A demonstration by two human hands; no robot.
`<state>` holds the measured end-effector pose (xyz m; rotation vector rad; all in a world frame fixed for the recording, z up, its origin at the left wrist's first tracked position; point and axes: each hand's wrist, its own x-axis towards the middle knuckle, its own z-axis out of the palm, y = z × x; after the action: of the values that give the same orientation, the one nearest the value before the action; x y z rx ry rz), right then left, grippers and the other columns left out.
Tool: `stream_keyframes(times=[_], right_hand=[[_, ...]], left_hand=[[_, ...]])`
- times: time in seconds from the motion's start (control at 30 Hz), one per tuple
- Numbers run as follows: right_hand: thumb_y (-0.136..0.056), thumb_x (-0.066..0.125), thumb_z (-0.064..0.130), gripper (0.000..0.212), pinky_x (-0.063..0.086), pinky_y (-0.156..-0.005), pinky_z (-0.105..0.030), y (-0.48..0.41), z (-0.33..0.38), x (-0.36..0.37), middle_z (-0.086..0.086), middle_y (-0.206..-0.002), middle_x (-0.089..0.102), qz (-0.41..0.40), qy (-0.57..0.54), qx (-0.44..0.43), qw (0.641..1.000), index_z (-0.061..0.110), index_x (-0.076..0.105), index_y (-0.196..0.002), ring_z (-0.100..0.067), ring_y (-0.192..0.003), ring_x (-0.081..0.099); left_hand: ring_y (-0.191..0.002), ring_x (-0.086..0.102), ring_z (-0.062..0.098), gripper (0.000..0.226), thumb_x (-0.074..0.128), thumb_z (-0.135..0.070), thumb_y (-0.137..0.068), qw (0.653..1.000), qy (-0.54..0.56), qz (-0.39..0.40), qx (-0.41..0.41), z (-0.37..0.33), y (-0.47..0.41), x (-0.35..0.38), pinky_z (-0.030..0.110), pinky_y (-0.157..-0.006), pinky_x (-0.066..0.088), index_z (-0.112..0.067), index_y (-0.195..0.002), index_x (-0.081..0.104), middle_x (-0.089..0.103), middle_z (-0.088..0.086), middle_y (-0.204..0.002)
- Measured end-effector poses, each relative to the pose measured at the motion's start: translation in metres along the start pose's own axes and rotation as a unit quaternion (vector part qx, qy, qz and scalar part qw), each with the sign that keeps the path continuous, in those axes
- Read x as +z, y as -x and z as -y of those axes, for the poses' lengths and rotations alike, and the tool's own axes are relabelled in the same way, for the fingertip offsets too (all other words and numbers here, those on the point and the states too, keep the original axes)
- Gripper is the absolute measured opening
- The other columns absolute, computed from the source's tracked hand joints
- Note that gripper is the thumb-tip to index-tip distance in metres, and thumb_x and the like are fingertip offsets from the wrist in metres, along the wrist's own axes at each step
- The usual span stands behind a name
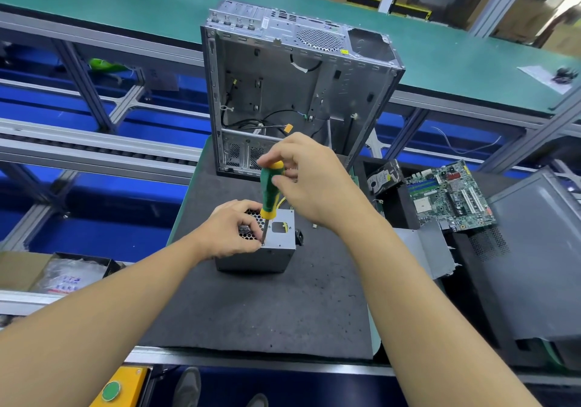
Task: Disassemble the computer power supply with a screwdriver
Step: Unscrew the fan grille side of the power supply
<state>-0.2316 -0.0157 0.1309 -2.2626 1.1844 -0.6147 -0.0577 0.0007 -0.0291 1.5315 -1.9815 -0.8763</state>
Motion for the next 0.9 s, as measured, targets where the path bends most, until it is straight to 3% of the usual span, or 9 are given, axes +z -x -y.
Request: stream_keyframes(times=[0.1,0.17,0.37,0.47,0.67,0.8,0.9], right_hand=[[-0.085,0.076,0.015,0.014,0.051,-0.092,-0.037,0.0004,0.0019,0.0032,0.006,-0.105,0.056,-0.025,-0.019,-0.001,1.000,0.019,0.075,-0.098,-0.012,-0.098,0.056],[-0.086,0.074,0.012,0.009,0.051,-0.089,-0.038,0.0001,0.0020,0.0052,0.004,-0.101,0.057,-0.046,-0.021,-0.002,0.999,0.018,0.075,-0.092,-0.015,-0.096,0.058],[-0.089,0.067,0.008,0.028,0.049,-0.095,-0.038,-0.0023,-0.0012,0.0030,0.001,-0.112,0.061,-0.028,0.009,-0.003,1.000,0.014,0.067,-0.116,-0.018,-0.105,0.060],[-0.090,0.065,0.013,0.023,0.049,-0.095,-0.035,-0.0017,-0.0039,0.0020,0.001,-0.116,0.060,-0.026,0.027,0.005,0.999,0.013,0.069,-0.113,-0.016,-0.105,0.060],[-0.091,0.063,0.019,0.028,0.043,-0.088,-0.022,0.0015,-0.0050,-0.0025,0.015,-0.099,0.059,-0.013,0.048,0.011,0.999,0.025,0.069,-0.118,-0.007,-0.095,0.054],[-0.088,0.060,0.013,0.029,0.046,-0.087,-0.026,0.0010,-0.0041,-0.0045,0.009,-0.107,0.053,-0.001,0.037,0.027,0.999,0.027,0.069,-0.111,-0.011,-0.094,0.053],[-0.089,0.065,0.023,0.016,0.047,-0.085,-0.027,0.0015,-0.0032,-0.0006,0.006,-0.106,0.050,-0.005,0.027,0.037,0.999,0.029,0.067,-0.104,-0.012,-0.093,0.056]], left_hand=[[-0.105,0.047,0.006,0.013,0.079,-0.013,-0.072,1.000,-0.010,0.004,0.003,0.0009,-0.0010,-0.0004,0.042,-0.112,0.031,-0.025,-0.069,0.075,0.053,-0.028,-0.110],[-0.108,0.047,0.010,0.013,0.079,-0.014,-0.073,1.000,-0.011,0.006,-0.002,0.0014,-0.0011,-0.0003,0.042,-0.111,0.031,-0.025,-0.069,0.075,0.054,-0.026,-0.112],[-0.113,0.046,0.009,0.014,0.078,-0.015,-0.074,1.000,0.000,0.002,-0.008,0.0021,-0.0012,0.0007,0.043,-0.114,0.028,-0.027,-0.068,0.073,0.052,-0.031,-0.116],[-0.115,0.048,0.012,0.014,0.078,-0.015,-0.075,1.000,0.002,0.004,-0.001,0.0027,-0.0015,0.0004,0.042,-0.112,0.031,-0.029,-0.072,0.076,0.055,-0.027,-0.118],[-0.113,0.048,0.011,0.015,0.080,-0.019,-0.077,1.000,-0.005,0.005,0.008,0.0030,-0.0015,0.0003,0.039,-0.109,0.032,-0.031,-0.069,0.075,0.054,-0.030,-0.119],[-0.110,0.049,0.011,0.026,0.080,-0.018,-0.076,1.000,-0.014,-0.006,0.002,0.0014,-0.0016,0.0011,0.035,-0.109,0.030,-0.038,-0.064,0.068,0.053,-0.031,-0.117],[-0.108,0.050,0.013,0.026,0.080,-0.016,-0.074,1.000,-0.020,-0.007,0.005,0.0003,-0.0020,0.0013,0.035,-0.108,0.031,-0.037,-0.064,0.068,0.054,-0.027,-0.115]])
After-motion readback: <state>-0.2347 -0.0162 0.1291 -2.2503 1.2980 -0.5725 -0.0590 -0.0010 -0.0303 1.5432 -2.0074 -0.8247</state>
